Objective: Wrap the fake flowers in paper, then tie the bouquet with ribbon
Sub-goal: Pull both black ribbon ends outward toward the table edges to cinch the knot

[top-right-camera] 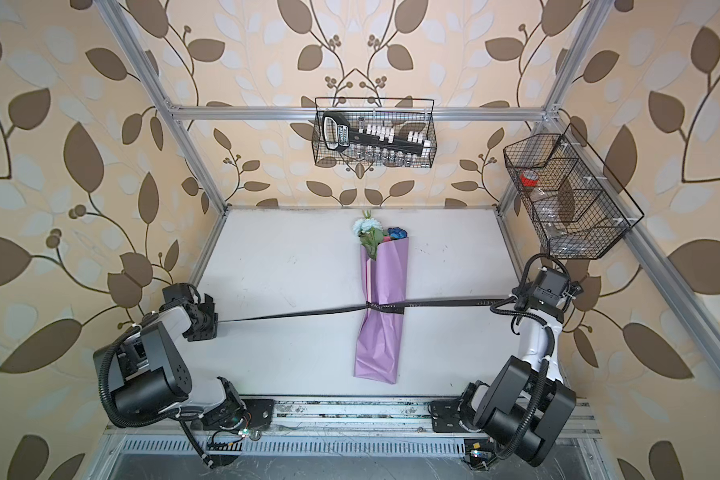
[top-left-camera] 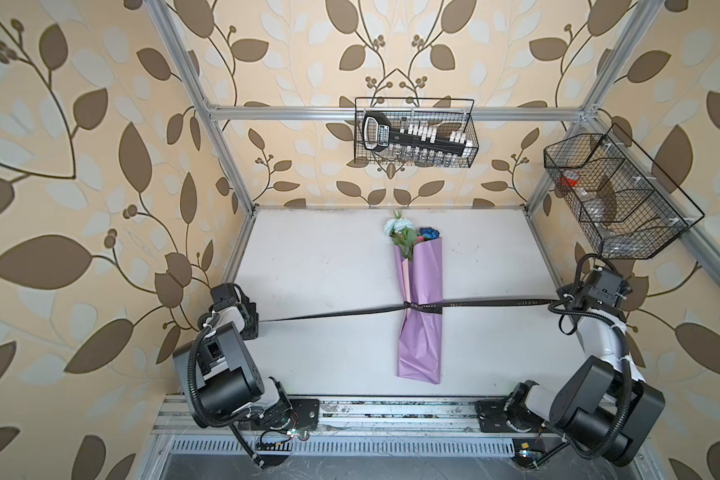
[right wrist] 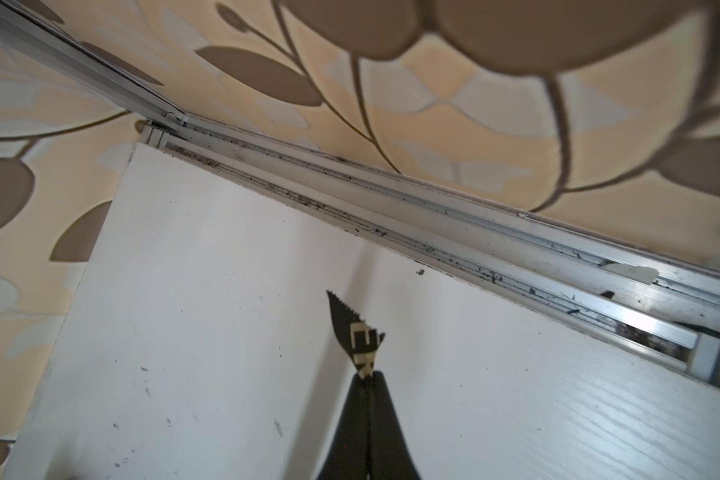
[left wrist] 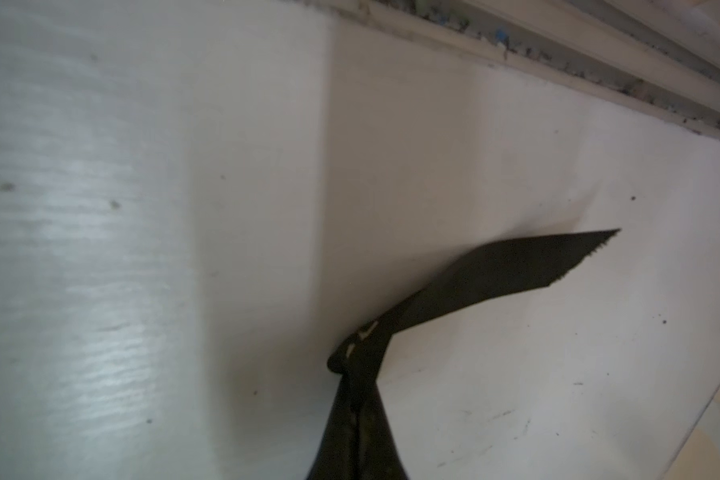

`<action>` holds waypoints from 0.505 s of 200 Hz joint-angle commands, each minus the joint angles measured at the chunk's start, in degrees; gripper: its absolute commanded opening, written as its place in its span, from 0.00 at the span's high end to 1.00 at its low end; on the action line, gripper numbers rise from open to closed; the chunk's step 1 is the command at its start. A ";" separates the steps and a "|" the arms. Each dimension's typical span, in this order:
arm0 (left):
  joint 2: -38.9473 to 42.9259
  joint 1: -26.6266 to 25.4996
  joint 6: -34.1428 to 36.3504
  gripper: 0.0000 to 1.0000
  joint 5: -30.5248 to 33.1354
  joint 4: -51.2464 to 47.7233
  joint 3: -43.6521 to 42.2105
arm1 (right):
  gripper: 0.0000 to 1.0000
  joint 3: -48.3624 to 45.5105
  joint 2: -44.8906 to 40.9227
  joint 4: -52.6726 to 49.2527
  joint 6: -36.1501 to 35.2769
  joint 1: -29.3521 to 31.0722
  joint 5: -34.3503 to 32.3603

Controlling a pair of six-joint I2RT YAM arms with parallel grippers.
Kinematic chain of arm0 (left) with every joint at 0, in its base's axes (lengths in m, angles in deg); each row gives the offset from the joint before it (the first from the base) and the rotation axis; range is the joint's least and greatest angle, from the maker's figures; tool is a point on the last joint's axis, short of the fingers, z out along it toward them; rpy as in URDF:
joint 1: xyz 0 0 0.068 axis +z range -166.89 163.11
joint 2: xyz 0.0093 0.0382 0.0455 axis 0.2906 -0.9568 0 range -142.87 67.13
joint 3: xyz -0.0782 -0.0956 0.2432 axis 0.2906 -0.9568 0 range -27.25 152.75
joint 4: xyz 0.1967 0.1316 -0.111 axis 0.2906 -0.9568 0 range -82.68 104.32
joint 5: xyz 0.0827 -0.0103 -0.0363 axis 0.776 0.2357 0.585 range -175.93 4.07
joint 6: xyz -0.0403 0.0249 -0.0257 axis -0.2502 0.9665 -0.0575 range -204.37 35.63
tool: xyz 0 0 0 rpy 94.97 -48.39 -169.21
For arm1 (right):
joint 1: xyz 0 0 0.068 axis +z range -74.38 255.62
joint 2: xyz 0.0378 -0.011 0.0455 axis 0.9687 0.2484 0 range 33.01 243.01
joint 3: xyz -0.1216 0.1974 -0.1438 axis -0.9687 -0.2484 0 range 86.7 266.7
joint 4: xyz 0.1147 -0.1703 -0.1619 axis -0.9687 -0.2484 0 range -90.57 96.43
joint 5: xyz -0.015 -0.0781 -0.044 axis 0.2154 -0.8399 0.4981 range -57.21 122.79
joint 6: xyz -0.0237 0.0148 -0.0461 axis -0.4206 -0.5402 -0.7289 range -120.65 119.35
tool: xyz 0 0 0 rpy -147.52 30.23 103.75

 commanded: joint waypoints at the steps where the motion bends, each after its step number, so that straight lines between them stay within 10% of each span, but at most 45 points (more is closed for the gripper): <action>1: -0.68 2.47 -0.59 1.00 1.54 0.77 3.00 | 1.00 1.63 1.11 3.37 1.67 -1.60 -1.70; 101: -7.11 10.66 0.25 1.00 1.34 -0.50 9.50 | 1.00 10.30 7.22 3.35 0.46 -5.16 -7.81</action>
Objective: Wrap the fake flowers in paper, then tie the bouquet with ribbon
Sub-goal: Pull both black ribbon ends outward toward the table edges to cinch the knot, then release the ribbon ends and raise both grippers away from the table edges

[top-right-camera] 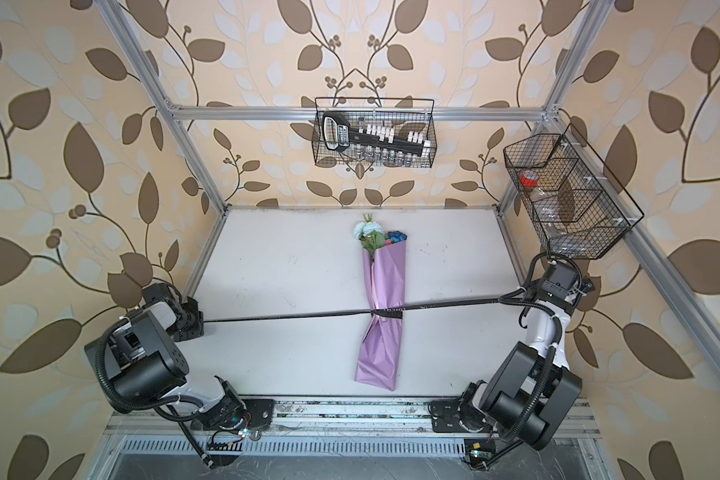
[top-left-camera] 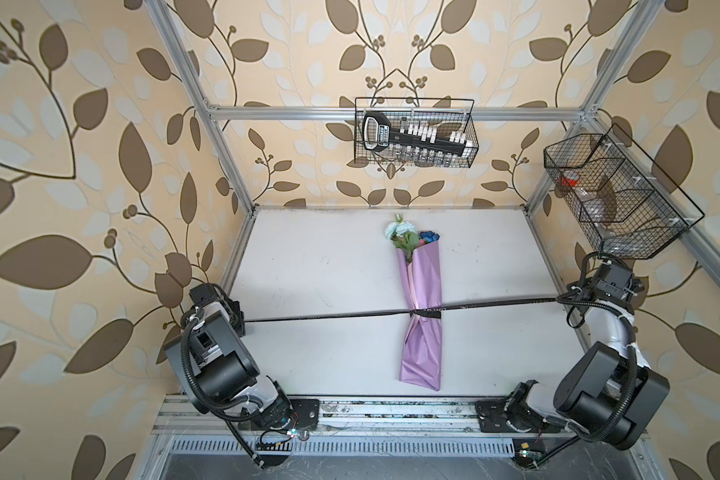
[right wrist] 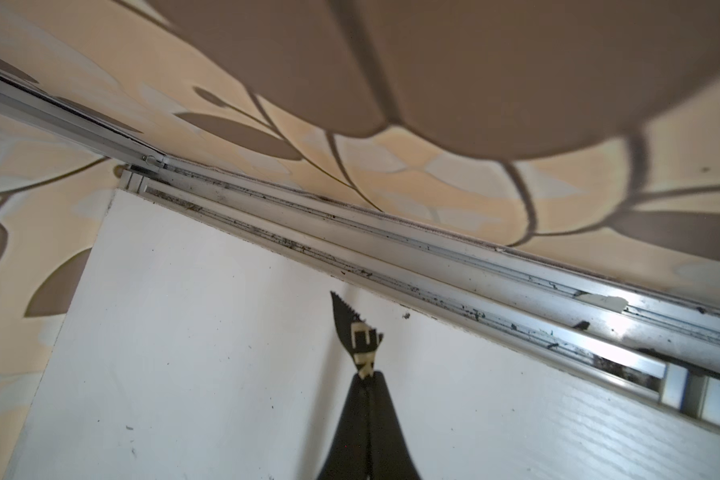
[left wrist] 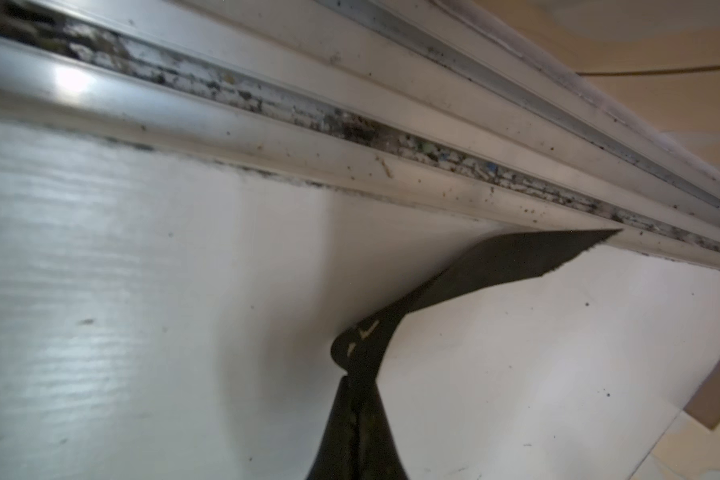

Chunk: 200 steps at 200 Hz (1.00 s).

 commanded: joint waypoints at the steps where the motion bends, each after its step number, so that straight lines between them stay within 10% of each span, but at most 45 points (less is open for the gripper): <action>1: -1.21 2.44 0.18 1.00 3.89 2.06 3.30 | 1.00 4.22 1.94 3.72 0.69 -2.91 -4.37; 200: -5.49 14.58 -0.86 1.00 5.28 0.05 9.11 | 1.00 5.46 5.24 6.57 -0.73 -9.59 -1.09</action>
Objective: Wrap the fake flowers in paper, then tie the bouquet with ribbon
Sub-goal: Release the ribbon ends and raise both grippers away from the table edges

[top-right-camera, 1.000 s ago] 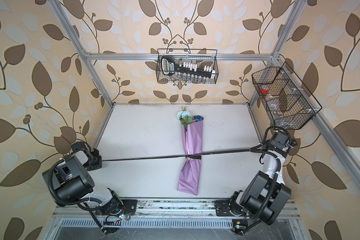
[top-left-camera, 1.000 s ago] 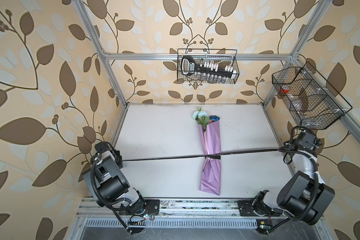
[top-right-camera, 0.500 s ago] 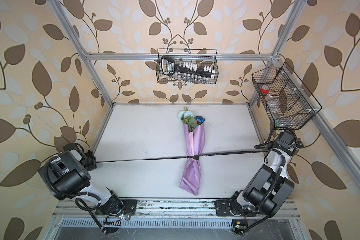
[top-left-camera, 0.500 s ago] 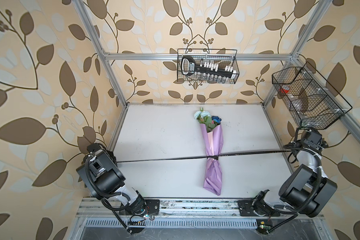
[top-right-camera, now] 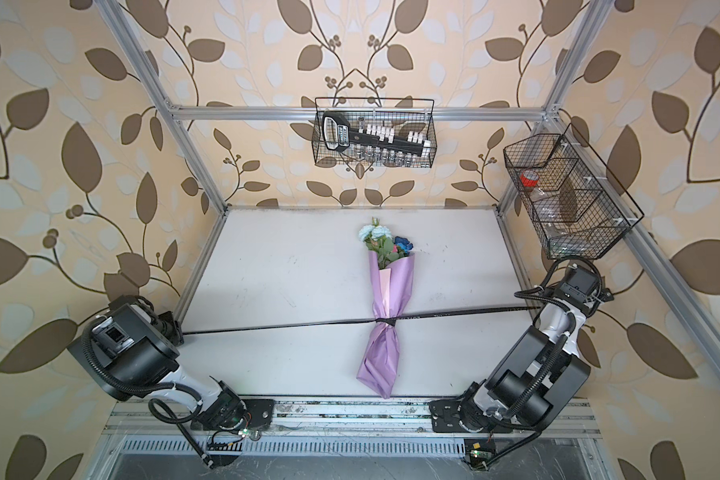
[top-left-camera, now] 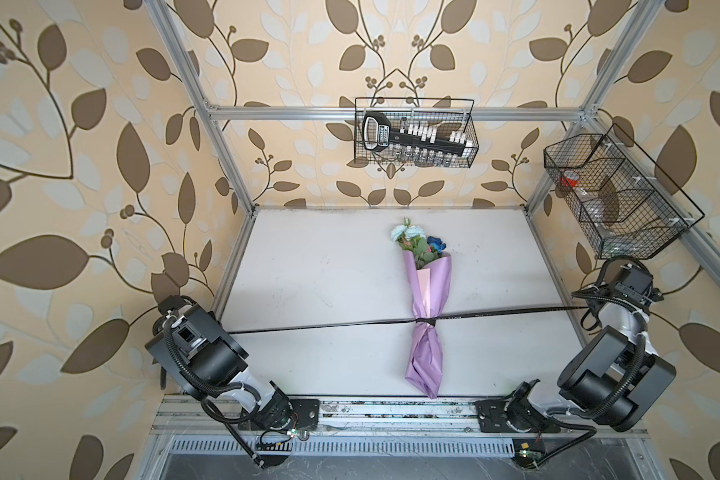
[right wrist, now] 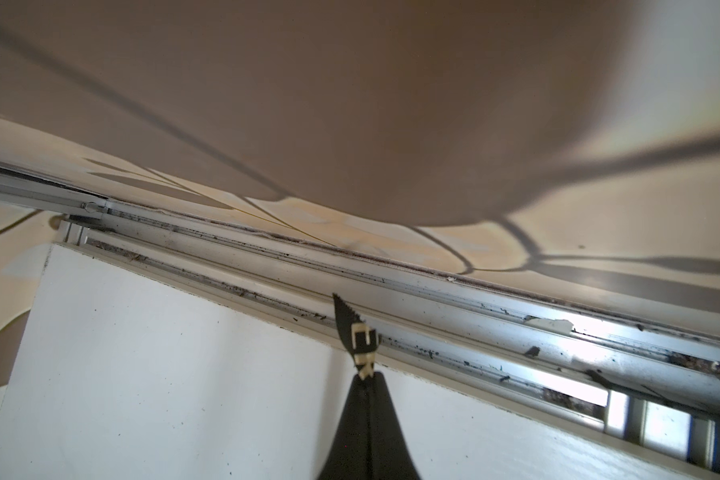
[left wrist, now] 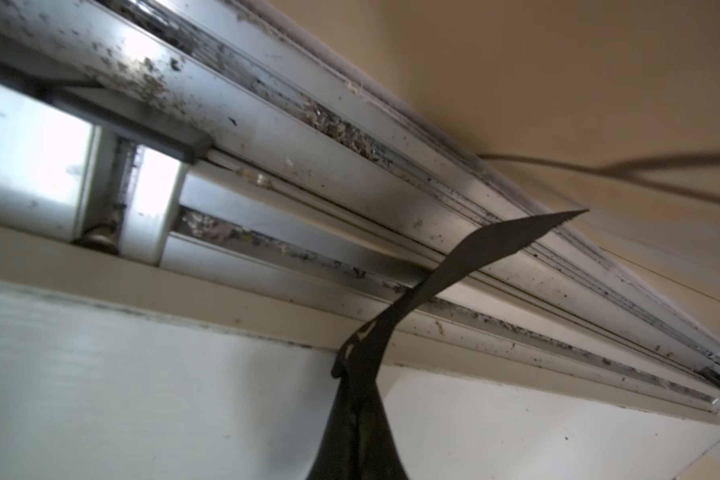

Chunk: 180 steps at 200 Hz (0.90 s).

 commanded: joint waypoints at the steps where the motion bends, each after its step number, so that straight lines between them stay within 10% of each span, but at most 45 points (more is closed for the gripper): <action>1: -0.38 2.49 -0.65 1.00 5.59 6.26 3.01 | 1.00 3.14 0.48 6.95 0.76 -2.37 -2.39; 180: 22.41 -43.67 8.65 1.00 -17.07 7.09 3.20 | 1.00 0.94 -14.00 3.74 -2.89 32.46 -3.63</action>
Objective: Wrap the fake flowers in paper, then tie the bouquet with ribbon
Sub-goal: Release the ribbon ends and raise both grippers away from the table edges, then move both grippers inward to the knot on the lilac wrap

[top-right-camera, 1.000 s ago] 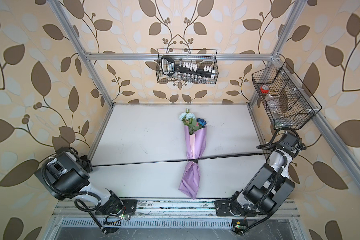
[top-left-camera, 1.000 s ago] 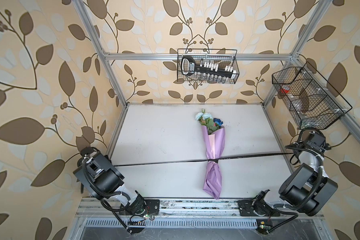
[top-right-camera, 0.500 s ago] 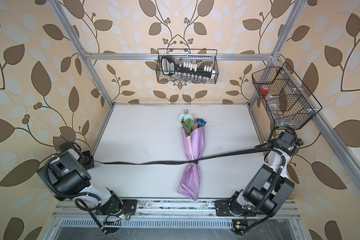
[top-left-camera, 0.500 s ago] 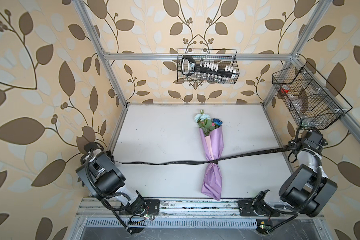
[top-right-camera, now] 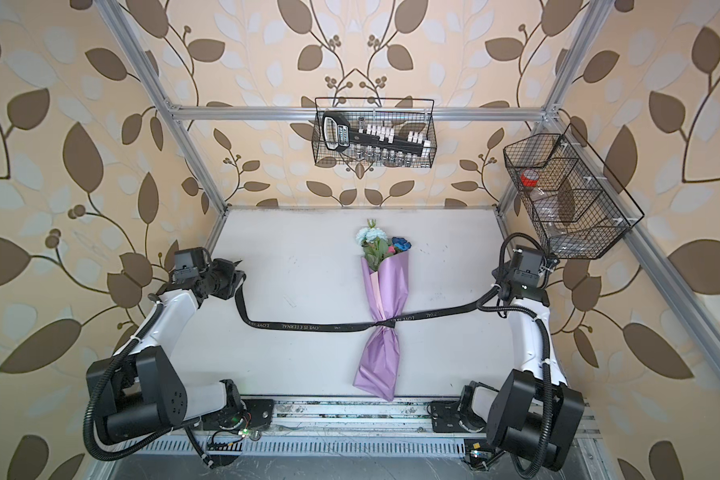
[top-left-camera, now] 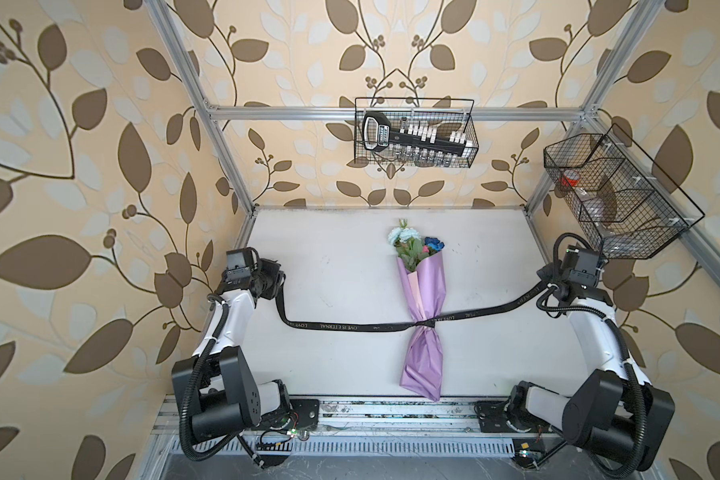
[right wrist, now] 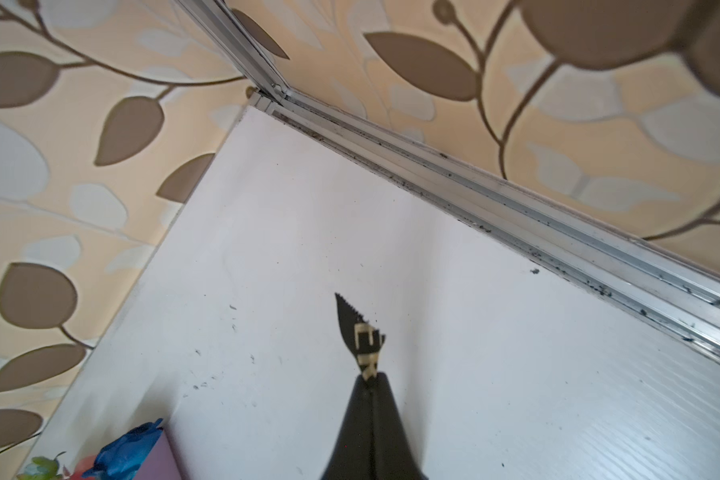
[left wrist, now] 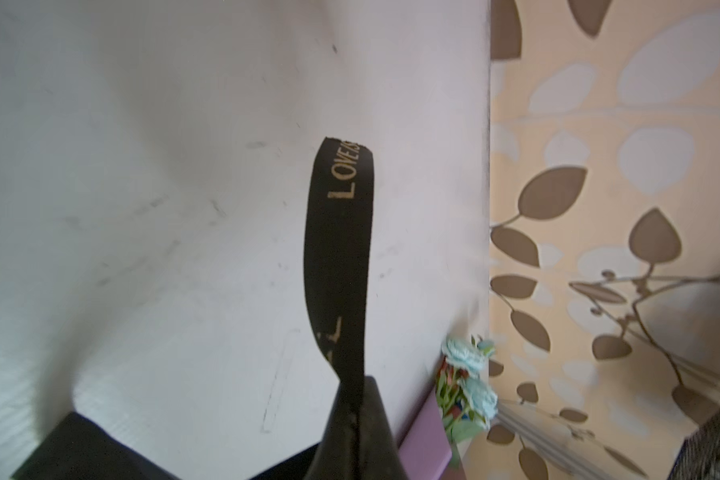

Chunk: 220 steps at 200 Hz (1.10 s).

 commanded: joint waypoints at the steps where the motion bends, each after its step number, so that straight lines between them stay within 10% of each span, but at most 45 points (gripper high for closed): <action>1: 3.88 -3.41 2.95 1.00 -3.10 -0.07 2.35 | 1.00 2.78 -2.64 6.47 -4.28 5.73 -0.68; 65: -4.39 -4.71 20.02 0.92 2.23 -11.86 13.42 | 1.00 8.22 -1.56 2.16 -7.53 11.68 -8.29; 92: -7.50 -4.79 23.50 0.44 -2.15 -13.05 15.01 | 1.00 12.17 4.65 -2.96 -10.80 11.41 -13.07; 117: -7.70 -5.57 26.81 0.02 -1.36 -16.80 16.77 | 0.65 13.39 8.87 -7.01 -11.56 9.44 -14.94; 166: 0.14 -6.92 28.63 0.01 2.92 -21.61 15.60 | 0.21 12.25 5.74 -10.49 -12.44 7.99 -14.24; 220: 8.06 -20.68 22.93 0.07 -1.37 -21.30 3.11 | 0.19 0.62 -4.87 -10.84 -10.89 11.39 -0.76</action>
